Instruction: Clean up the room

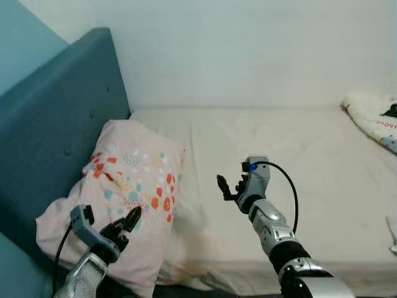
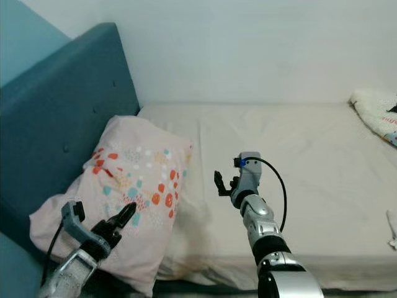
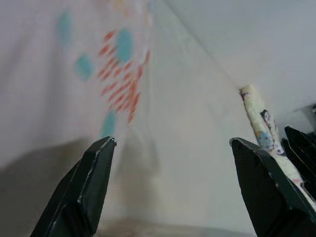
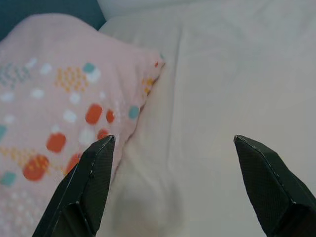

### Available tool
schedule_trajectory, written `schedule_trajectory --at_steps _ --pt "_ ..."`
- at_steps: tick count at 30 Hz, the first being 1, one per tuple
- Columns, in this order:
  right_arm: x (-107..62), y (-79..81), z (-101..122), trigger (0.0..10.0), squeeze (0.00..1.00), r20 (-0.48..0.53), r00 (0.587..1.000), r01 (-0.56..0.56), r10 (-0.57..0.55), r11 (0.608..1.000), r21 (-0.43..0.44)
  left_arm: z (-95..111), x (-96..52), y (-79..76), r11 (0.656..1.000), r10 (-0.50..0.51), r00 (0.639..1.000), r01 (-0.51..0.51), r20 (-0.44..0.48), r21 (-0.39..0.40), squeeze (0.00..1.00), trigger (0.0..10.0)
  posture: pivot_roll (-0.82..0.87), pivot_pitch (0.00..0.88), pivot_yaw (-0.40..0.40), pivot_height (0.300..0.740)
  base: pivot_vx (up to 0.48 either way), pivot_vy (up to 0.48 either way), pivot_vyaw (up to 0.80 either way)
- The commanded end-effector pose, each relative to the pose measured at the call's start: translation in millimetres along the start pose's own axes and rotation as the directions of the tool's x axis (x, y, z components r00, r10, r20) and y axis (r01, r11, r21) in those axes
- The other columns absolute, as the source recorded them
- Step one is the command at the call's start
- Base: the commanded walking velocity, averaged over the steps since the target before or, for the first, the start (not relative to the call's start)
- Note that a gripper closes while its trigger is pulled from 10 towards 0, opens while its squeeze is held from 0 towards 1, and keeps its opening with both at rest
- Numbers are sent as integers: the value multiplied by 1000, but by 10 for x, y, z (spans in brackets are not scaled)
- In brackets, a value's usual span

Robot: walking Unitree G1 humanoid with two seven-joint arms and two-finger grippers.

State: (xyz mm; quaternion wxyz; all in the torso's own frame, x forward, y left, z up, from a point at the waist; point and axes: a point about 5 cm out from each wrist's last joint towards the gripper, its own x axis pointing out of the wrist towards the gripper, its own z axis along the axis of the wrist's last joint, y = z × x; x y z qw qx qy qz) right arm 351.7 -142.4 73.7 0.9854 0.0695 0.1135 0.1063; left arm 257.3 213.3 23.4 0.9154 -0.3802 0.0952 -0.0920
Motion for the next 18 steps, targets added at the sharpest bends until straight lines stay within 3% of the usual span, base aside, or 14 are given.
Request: schedule_trajectory --at_steps 1,9,15,18 --pt "-14 14 -75 10000 0 -31 1000 -4 4 1000 10 55 -72 64 1000 14 1000 -14 -1 12 0 10000 -167 0 17 600 0 0 0" --pt "-14 28 -81 10000 0 -30 1000 -9 10 1000 14 145 -229 118 1000 -9 1000 9 14 5 0 10000 -162 0 22 580 0 0 0" --pt "-17 51 -105 10000 0 -39 999 -22 23 1000 16 193 -397 73 997 -64 998 64 14 -38 0 10000 -153 0 21 555 0 0 0" --pt "-11 60 -98 10000 0 -38 999 -26 26 1000 15 224 -472 60 997 -80 997 80 5 -19 0 10000 -149 0 18 540 0 0 0"
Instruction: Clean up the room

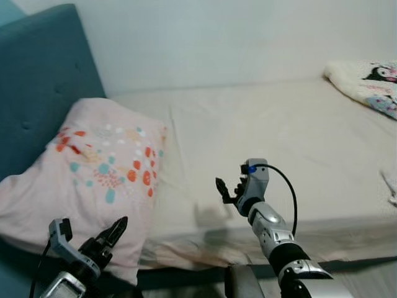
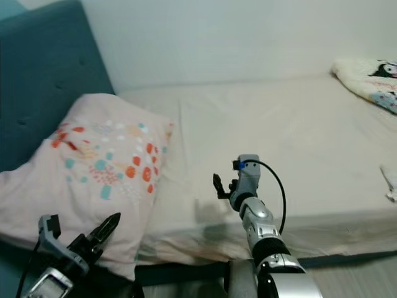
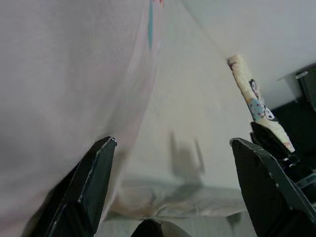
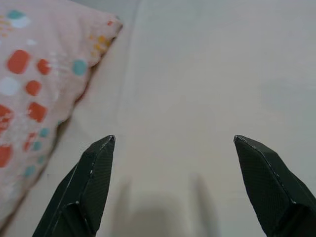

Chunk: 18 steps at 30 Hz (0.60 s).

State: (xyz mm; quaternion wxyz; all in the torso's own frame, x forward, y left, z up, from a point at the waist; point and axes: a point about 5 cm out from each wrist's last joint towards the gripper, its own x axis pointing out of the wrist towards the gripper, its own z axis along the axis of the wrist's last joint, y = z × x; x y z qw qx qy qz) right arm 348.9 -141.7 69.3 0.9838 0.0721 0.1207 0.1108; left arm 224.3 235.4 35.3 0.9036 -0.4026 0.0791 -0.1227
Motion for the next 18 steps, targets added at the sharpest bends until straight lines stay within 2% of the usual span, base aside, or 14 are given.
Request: schedule_trajectory --at_steps 1,5,7,8,9,10,14,17,18 --pt "8 56 -44 10000 0 -24 1000 -18 18 1000 8 82 -130 5 1000 -10 1000 11 -11 30 0 10000 -149 0 18 535 0 0 0" --pt "8 49 -39 10000 0 -23 1000 -20 20 1000 6 77 -198 -10 999 0 1000 1 -21 36 0 10000 -146 0 19 525 0 0 0" --pt "5 32 -34 10000 0 -23 1000 -18 18 1000 3 11 -275 -6 993 56 997 -51 -45 108 0 10000 -144 0 22 515 0 0 0" --pt "5 32 -34 10000 0 -23 1000 -18 18 1000 3 11 -275 -6 993 56 997 -51 -45 108 0 10000 -144 0 22 515 0 0 0" --pt "3 26 -34 10000 0 -23 1000 -15 15 1000 4 -31 -371 36 983 141 990 -137 -27 126 0 10000 -135 0 22 505 0 0 0" --pt "3 26 -34 10000 0 -23 1000 -14 14 1000 5 -34 -408 56 977 174 985 -171 -15 127 0 10000 -135 0 22 500 0 0 0" --pt "4 31 -38 10000 0 -25 1000 -15 15 1000 6 -14 -473 86 962 238 971 -238 17 135 0 10000 -124 0 21 490 0 0 0" --pt "11 56 -47 10000 0 -31 999 -26 26 1000 5 98 -592 54 918 347 931 -361 111 164 0 10000 -111 0 17 470 0 0 0" --pt "11 56 -47 10000 0 -31 999 -26 26 1000 5 98 -592 54 918 347 931 -361 111 164 0 10000 -111 0 17 470 0 0 0"
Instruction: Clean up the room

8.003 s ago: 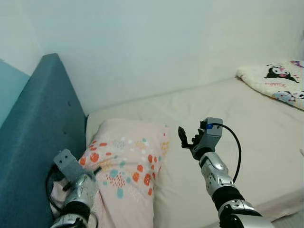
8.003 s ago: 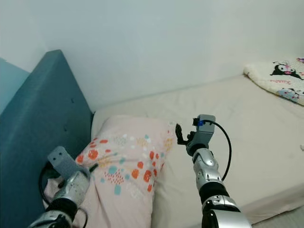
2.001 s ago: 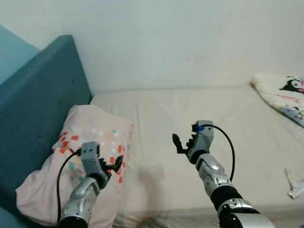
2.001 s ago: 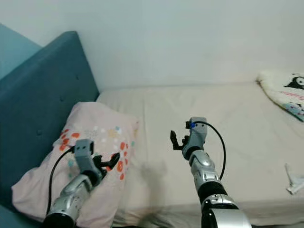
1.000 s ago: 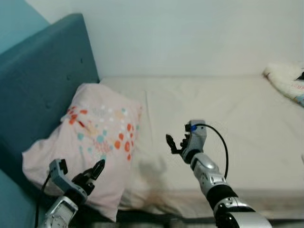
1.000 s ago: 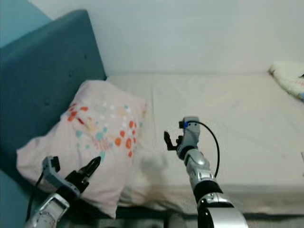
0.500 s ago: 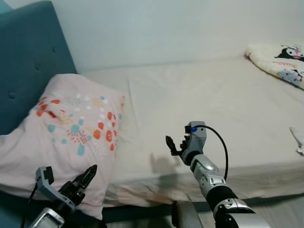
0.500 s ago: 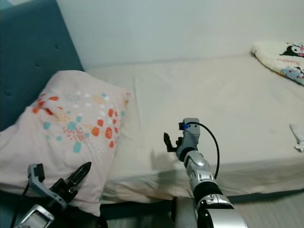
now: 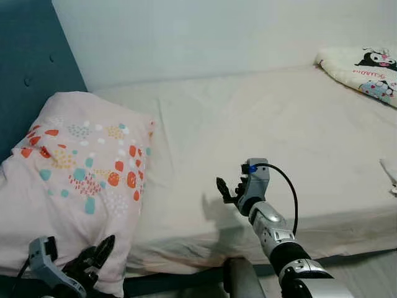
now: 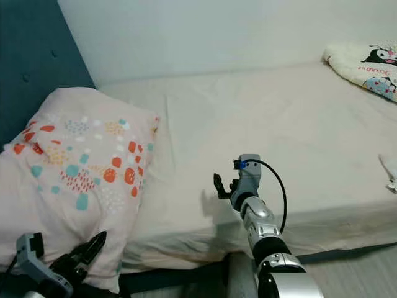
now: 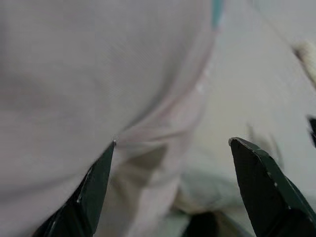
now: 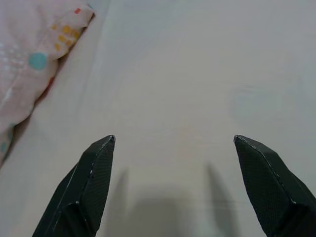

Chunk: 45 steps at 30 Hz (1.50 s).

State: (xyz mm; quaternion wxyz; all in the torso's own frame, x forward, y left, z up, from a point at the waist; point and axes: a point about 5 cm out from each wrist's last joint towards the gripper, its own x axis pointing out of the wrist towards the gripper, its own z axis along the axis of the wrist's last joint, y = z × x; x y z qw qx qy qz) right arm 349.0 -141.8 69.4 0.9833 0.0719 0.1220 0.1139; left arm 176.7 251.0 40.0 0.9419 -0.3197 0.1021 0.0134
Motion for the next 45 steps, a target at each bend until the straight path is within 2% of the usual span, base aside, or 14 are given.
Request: schedule_trajectory --at_steps 1,2,4,6,11,17,24,25,26,27,30,32,39,45 --pt "13 64 -50 10000 0 -30 999 -24 24 1000 6 113 -95 89 991 119 991 -122 58 51 0 10000 -91 0 8 465 0 0 0" --pt "16 72 -50 10000 0 -32 999 -28 28 1000 6 166 -133 76 983 162 982 -169 95 72 0 10000 -83 0 6 460 0 0 0" --pt "16 72 -50 10000 0 -32 999 -28 28 1000 6 166 -133 76 983 162 982 -169 95 72 0 10000 -83 0 6 460 0 0 0" --pt "23 90 -53 10000 0 -38 999 -38 38 999 4 255 -217 -47 975 196 968 -209 155 77 0 10000 -56 0 -6 450 0 0 0" --pt "39 126 -54 10000 0 -49 997 -58 58 998 0 309 -371 -240 966 209 957 -234 203 109 0 10000 -7 0 -31 435 0 0 0" --pt "67 191 -40 10000 0 -59 995 -86 85 996 -9 202 -605 -204 938 307 934 -330 184 106 0 10000 24 0 -50 410 0 0 0" --pt "75 208 -34 10000 0 -60 994 -95 94 995 -11 88 -701 -177 921 367 919 -381 146 83 0 10000 31 0 -57 395 0 0 0" --pt "80 223 -26 10000 0 -54 993 -101 100 995 -12 -50 -659 -81 916 395 912 -400 112 31 0 10000 20 0 -55 386 0 0 0" --pt "81 226 -20 10000 0 -48 994 -103 102 995 -10 -88 -599 -80 924 380 919 -383 106 9 0 10000 17 0 -59 386 0 0 0" --pt "81 226 -20 10000 0 -48 994 -103 102 995 -10 -88 -599 -80 924 380 919 -383 106 9 0 10000 17 0 -59 386 0 0 0" --pt "74 207 -3 10000 0 -27 994 -101 101 995 7 -110 -413 -154 958 285 952 -278 113 -69 0 10000 -2 0 -57 386 0 0 0" --pt "70 193 3 10000 0 -20 995 -98 98 995 10 -121 -362 -144 961 267 957 -256 116 -105 0 10000 -6 0 -54 386 0 0 0" --pt "51 117 27 10000 0 -2 997 -80 80 997 20 -196 -247 -32 955 283 952 -270 113 -120 0 10000 -51 0 -51 386 0 0 0" --pt "33 60 29 10000 0 0 998 -70 70 997 19 -151 -27 -155 969 224 962 -203 159 -137 0 10000 -71 0 -55 386 0 0 0"
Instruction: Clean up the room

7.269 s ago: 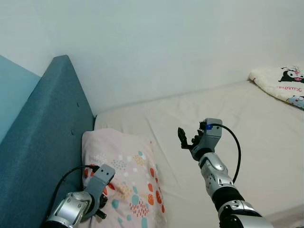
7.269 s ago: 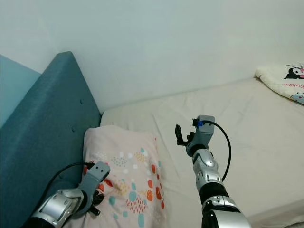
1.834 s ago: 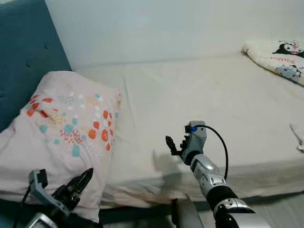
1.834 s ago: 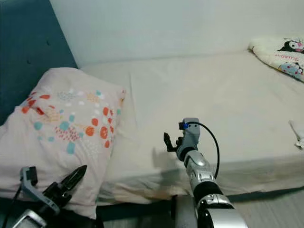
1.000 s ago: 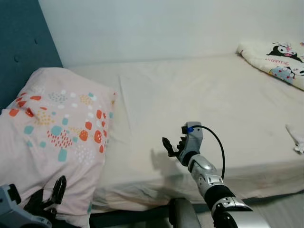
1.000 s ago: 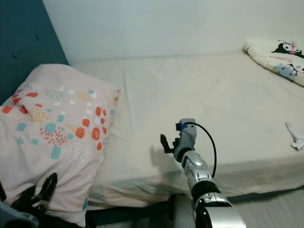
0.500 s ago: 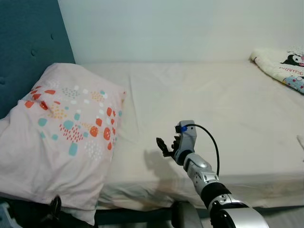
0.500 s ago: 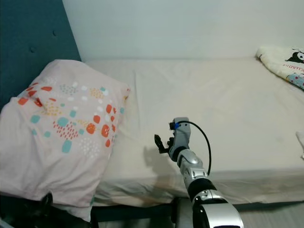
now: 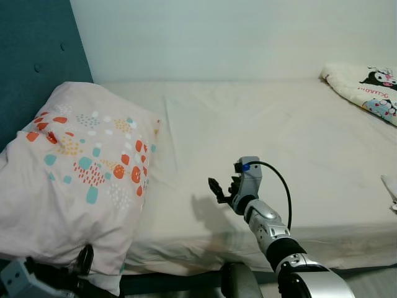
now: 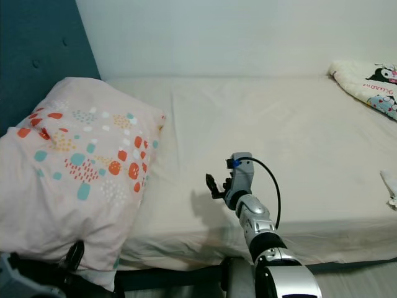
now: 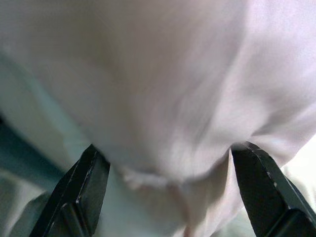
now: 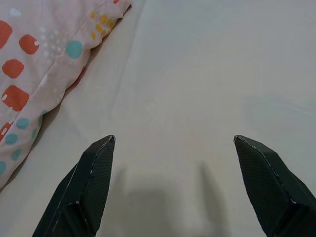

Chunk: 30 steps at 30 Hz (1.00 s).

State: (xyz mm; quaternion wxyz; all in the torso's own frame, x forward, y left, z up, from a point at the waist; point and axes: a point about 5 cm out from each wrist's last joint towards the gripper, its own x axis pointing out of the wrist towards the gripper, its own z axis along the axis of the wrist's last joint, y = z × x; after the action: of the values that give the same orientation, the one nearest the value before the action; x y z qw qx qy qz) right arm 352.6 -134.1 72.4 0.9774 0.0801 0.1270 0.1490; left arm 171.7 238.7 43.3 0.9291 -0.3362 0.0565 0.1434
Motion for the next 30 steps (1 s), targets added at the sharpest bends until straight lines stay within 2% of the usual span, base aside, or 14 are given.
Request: schedule_trajectory --at_steps 1,3,7,9,10,14,20,23,24,26,30 --pt "-16 -21 2 10000 0 15 1000 4 -4 1000 9 -93 64 -92 998 -13 1000 14 12 -58 0 10000 -75 0 -56 386 0 0 0" --pt "-17 -26 5 10000 0 16 1000 5 -5 1000 9 -91 104 -120 998 -25 1000 26 19 -60 0 10000 -80 0 -57 386 0 0 0" --pt "-13 -17 14 10000 0 19 1000 2 -2 1000 7 -68 276 -298 993 -94 995 97 40 -74 0 10000 -95 0 -51 386 0 0 0" --pt "-12 -14 15 10000 0 19 1000 1 -1 1000 6 -66 296 -323 992 -103 994 106 42 -76 0 10000 -95 0 -51 386 0 0 0" --pt "-10 -15 24 10000 0 24 1000 4 -5 1000 10 -62 346 -414 987 -138 990 140 37 -84 0 10000 -95 0 -51 386 0 0 0" --pt "-12 -22 26 10000 0 27 1000 10 -11 1000 10 -66 402 -556 976 -197 980 199 27 -91 0 10000 -105 0 -42 386 0 0 0" --pt "-23 -42 17 10000 0 30 999 22 -23 1000 17 -87 476 -691 965 -230 973 231 16 -126 0 10000 -112 0 -30 386 0 0 0" --pt "-28 -50 13 10000 0 33 999 31 -32 999 22 -112 620 -921 955 -255 967 251 -7 -157 0 10000 -121 0 -22 386 0 0 0" --pt "-28 -50 13 10000 0 33 999 31 -32 999 22 -112 620 -921 955 -255 967 251 -7 -157 0 10000 -121 0 -22 386 0 0 0" --pt "-28 -55 21 10000 0 37 999 34 -34 999 23 -106 679 -1071 953 -249 968 240 -25 -184 0 10000 -124 0 -19 386 0 0 0" --pt "-40 -91 28 10000 0 39 998 46 -47 999 20 -94 661 -1265 944 -241 969 221 -51 -246 0 10000 -129 0 -12 386 0 0 0"
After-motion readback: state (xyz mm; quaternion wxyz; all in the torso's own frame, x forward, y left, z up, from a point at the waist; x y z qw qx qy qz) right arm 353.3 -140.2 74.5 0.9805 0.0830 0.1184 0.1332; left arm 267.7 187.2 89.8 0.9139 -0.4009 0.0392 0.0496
